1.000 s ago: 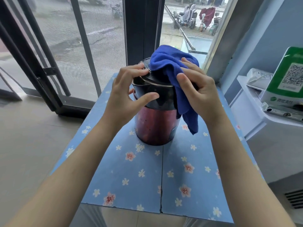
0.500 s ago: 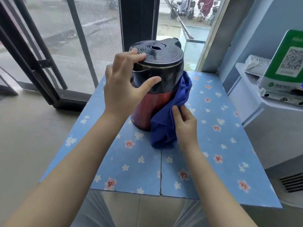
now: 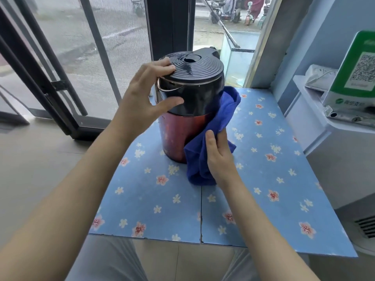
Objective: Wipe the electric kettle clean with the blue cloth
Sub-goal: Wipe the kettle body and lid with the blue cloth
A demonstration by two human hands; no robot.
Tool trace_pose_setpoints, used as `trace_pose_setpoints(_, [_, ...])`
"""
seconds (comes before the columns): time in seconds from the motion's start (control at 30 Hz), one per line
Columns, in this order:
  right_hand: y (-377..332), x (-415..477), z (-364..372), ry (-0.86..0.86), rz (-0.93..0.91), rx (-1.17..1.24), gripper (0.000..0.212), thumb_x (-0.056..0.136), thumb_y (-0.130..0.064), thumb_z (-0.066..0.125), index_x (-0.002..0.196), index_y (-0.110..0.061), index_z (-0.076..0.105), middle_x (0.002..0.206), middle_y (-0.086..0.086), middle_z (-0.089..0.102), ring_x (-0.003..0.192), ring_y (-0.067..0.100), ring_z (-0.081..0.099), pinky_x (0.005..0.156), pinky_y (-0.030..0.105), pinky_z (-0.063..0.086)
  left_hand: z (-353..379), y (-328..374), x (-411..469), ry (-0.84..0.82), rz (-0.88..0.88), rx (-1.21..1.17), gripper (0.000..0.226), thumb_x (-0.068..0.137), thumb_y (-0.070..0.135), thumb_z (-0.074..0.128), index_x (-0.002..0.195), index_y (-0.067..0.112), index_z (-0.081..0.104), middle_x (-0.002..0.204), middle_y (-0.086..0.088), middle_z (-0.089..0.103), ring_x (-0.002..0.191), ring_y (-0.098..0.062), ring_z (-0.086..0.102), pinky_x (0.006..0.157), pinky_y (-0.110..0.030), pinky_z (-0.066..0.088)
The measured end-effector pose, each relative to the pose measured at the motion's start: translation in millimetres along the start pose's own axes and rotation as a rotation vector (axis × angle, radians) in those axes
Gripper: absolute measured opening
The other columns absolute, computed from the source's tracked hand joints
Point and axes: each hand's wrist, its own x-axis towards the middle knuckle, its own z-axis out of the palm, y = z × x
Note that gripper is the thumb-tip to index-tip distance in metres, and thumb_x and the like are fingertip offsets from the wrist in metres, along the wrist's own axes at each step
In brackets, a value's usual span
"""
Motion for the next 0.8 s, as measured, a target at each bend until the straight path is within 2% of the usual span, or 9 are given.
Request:
trace_pose_setpoints(0.03, [-5, 1, 2, -0.004, -0.050, -0.021, 0.055, 0.106, -0.030, 0.035, 0.156, -0.025, 0.012, 0.164, -0.008, 0.013, 0.149, 0.005, 0.012, 0.109, -0.001, 0.010, 2, 0, 1, 0.021, 0.017, 0.017, 0.055, 0.087, 0.037, 0.074, 0.129, 0.006, 0.056, 0.137, -0.003, 0.050, 0.138, -0.021, 0.046, 0.117, -0.033, 0.033])
trace_pose_setpoints(0.13, [-15, 3, 3, -0.032, -0.215, -0.041, 0.056, 0.105, -0.030, 0.029, 0.153, -0.032, 0.001, 0.165, -0.006, -0.012, 0.151, 0.005, -0.015, 0.112, 0.004, -0.005, 9, 2, 3, 0.092, 0.074, 0.094, 0.056, 0.086, 0.048, 0.074, 0.124, 0.008, 0.060, 0.129, 0.001, 0.051, 0.132, -0.022, 0.052, 0.108, -0.057, 0.040])
trace_pose_setpoints(0.3, [-11, 2, 5, 0.016, -0.280, 0.000, 0.063, 0.102, -0.038, 0.022, 0.155, -0.017, -0.004, 0.165, -0.001, -0.011, 0.148, -0.004, -0.010, 0.116, 0.011, -0.001, 19, 12, 0, 0.181, 0.078, 0.224, 0.059, 0.083, 0.051, 0.075, 0.118, 0.005, 0.064, 0.122, -0.002, 0.059, 0.125, -0.012, 0.054, 0.105, -0.044, 0.035])
trace_pose_setpoints(0.37, [-4, 0, 8, 0.041, -0.220, -0.005, 0.067, 0.102, -0.035, 0.026, 0.154, -0.013, -0.010, 0.163, -0.003, -0.007, 0.139, -0.023, -0.001, 0.111, 0.003, 0.005, 21, 14, 0, 0.193, 0.068, 0.243, 0.059, 0.083, 0.053, 0.074, 0.118, 0.006, 0.064, 0.122, -0.006, 0.062, 0.125, -0.012, 0.055, 0.103, -0.040, 0.034])
trace_pose_setpoints(0.43, [5, -3, 11, 0.032, -0.132, -0.061, 0.071, 0.099, -0.036, 0.029, 0.155, -0.014, -0.008, 0.164, -0.005, -0.007, 0.133, -0.029, -0.001, 0.105, -0.003, 0.004, 23, 15, -1, 0.204, 0.059, 0.250, 0.059, 0.083, 0.053, 0.074, 0.118, 0.006, 0.064, 0.122, -0.007, 0.062, 0.125, -0.011, 0.054, 0.102, -0.035, 0.032])
trace_pose_setpoints(0.57, [19, -11, 7, 0.024, -0.104, -0.150, 0.063, 0.099, -0.036, 0.025, 0.156, -0.016, 0.006, 0.166, -0.004, 0.003, 0.150, 0.001, 0.000, 0.118, 0.013, -0.001, 26, 20, -2, 0.216, 0.046, 0.274, 0.060, 0.083, 0.056, 0.074, 0.119, 0.008, 0.064, 0.122, -0.006, 0.062, 0.124, -0.017, 0.058, 0.100, -0.021, 0.025])
trace_pose_setpoints(0.63, [20, -13, 4, 0.043, -0.070, -0.173, 0.060, 0.100, -0.039, 0.024, 0.156, -0.019, 0.013, 0.165, -0.005, 0.008, 0.151, 0.006, 0.002, 0.120, 0.020, 0.000, 29, 24, -3, 0.226, 0.031, 0.318, 0.062, 0.083, 0.061, 0.072, 0.120, 0.012, 0.064, 0.123, -0.005, 0.061, 0.118, -0.029, 0.060, 0.096, -0.012, 0.022])
trace_pose_setpoints(0.73, [21, -15, -3, 0.086, 0.031, -0.209, 0.054, 0.104, -0.038, 0.029, 0.154, -0.016, 0.023, 0.165, 0.004, 0.008, 0.152, 0.016, 0.002, 0.124, 0.034, 0.002, 39, 35, -5, 0.269, 0.009, 0.400, 0.065, 0.080, 0.067, 0.070, 0.120, 0.016, 0.066, 0.121, -0.004, 0.062, 0.103, -0.037, 0.056, 0.088, -0.014, 0.028])
trace_pose_setpoints(0.8, [16, -15, -6, 0.109, 0.010, -0.210, 0.050, 0.104, -0.035, 0.032, 0.150, -0.014, 0.030, 0.162, 0.007, 0.008, 0.146, 0.014, 0.010, 0.121, 0.026, 0.005, 39, 38, -4, 0.260, 0.032, 0.433, 0.067, 0.079, 0.070, 0.068, 0.121, 0.017, 0.067, 0.118, -0.005, 0.062, 0.102, -0.037, 0.055, 0.089, -0.014, 0.026])
